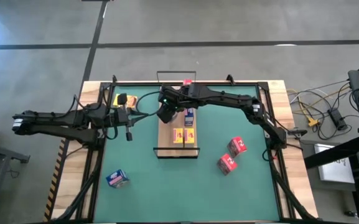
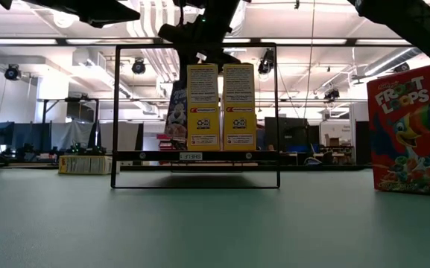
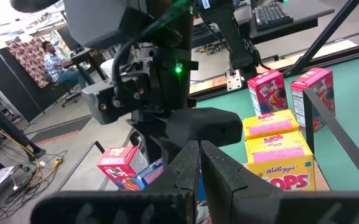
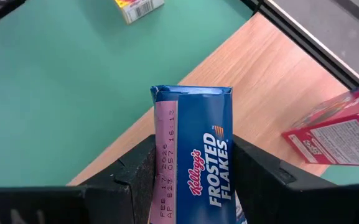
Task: Stack cereal on shelf
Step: Put the top blue cereal box on the shelf aligned with the other blue cereal box
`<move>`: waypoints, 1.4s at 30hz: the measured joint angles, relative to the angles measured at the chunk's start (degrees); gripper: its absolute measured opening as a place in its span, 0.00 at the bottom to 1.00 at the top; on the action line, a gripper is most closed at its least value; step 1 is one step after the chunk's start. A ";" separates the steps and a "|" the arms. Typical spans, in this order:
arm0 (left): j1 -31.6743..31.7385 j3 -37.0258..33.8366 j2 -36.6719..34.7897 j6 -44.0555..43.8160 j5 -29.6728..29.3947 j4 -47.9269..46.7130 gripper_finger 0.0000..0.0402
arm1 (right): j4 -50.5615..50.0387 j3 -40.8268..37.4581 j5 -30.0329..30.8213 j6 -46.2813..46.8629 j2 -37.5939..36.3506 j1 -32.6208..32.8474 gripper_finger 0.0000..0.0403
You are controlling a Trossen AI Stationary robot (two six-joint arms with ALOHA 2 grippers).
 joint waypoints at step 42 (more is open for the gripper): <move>0.00 -0.02 0.79 -1.44 0.02 0.10 0.00 | -0.47 -3.55 11.86 -10.18 -6.93 8.84 0.61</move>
